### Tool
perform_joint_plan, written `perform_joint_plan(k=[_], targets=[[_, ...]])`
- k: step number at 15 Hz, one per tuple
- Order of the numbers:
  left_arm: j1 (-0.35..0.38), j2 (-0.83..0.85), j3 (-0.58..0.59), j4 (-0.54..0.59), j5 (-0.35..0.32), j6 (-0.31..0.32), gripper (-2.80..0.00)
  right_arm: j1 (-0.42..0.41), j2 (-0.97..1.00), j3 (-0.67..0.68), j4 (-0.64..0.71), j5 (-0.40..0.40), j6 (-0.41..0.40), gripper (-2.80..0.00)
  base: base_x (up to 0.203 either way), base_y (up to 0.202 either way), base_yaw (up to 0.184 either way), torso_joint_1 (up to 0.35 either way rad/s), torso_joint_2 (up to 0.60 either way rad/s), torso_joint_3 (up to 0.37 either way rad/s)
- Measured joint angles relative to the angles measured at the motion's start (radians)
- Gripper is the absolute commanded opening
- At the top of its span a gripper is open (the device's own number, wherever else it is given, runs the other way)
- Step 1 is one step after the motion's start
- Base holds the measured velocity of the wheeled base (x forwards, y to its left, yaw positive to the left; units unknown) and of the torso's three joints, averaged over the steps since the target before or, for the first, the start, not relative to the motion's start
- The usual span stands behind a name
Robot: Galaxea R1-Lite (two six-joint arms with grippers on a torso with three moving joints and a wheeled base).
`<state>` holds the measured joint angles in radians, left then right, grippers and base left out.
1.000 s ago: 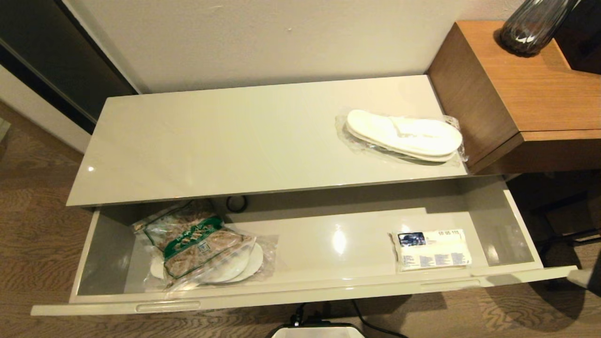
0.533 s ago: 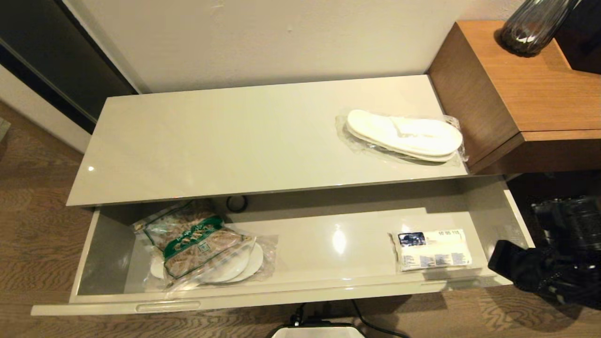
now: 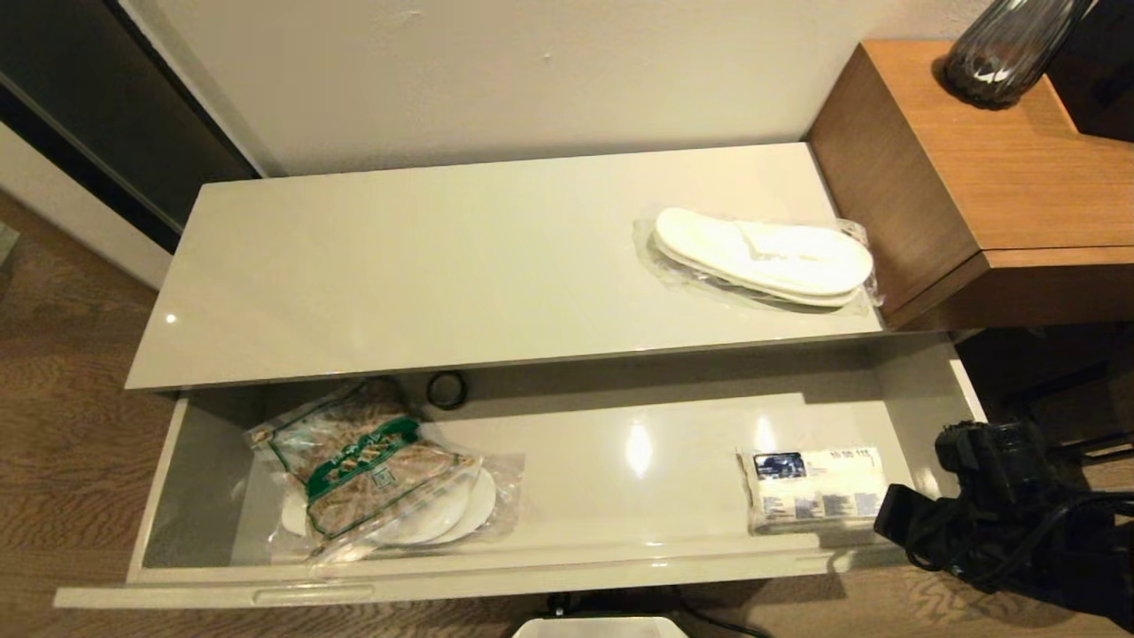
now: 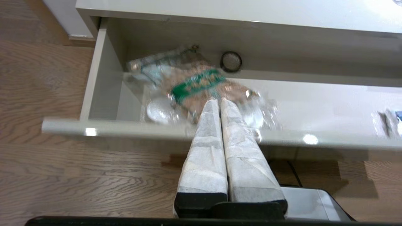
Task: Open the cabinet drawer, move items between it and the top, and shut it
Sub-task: Open the drawer, then pick up the disposable slippers on the table
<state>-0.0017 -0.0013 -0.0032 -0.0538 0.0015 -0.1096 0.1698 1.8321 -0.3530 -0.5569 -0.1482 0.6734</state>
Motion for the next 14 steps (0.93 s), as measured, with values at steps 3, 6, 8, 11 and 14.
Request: perform_joint_plan(k=[3,6,8,11,14], targets=[[0.0,0.0,0.0,-0.001,0.0,0.0,-2.8,-0.005,0.034,0.062,0.018,0.084,0.0,-2.8,0.0,0.0,0.0,0.0,0.0,0.0],[0.0,0.0,0.0,-0.001,0.0,0.0,-2.8,-0.004,0.019,0.118,-0.001,0.109,-0.007,-2.8,0.0,0.0,0.0,0.0,0.0,0.0],[0.0,0.0,0.0,0.0,0.0,0.0,-2.8,-0.004,-0.022,0.142,0.006,0.115,-0.007,-2.8,0.0,0.0,0.0,0.0,0.0,0.0],[0.0,0.0,0.0,-0.001,0.0,0.0,-2.8,-0.005,-0.134,0.135,0.07,0.104,-0.007,-2.8,0.0,0.0,0.0,0.0,0.0,0.0],[0.001,0.0,0.0,0.0,0.0,0.0,-2.8,-0.006,-0.303,0.021,0.233,0.102,-0.006,-2.8,0.0,0.0,0.0,0.0,0.0,0.0]])
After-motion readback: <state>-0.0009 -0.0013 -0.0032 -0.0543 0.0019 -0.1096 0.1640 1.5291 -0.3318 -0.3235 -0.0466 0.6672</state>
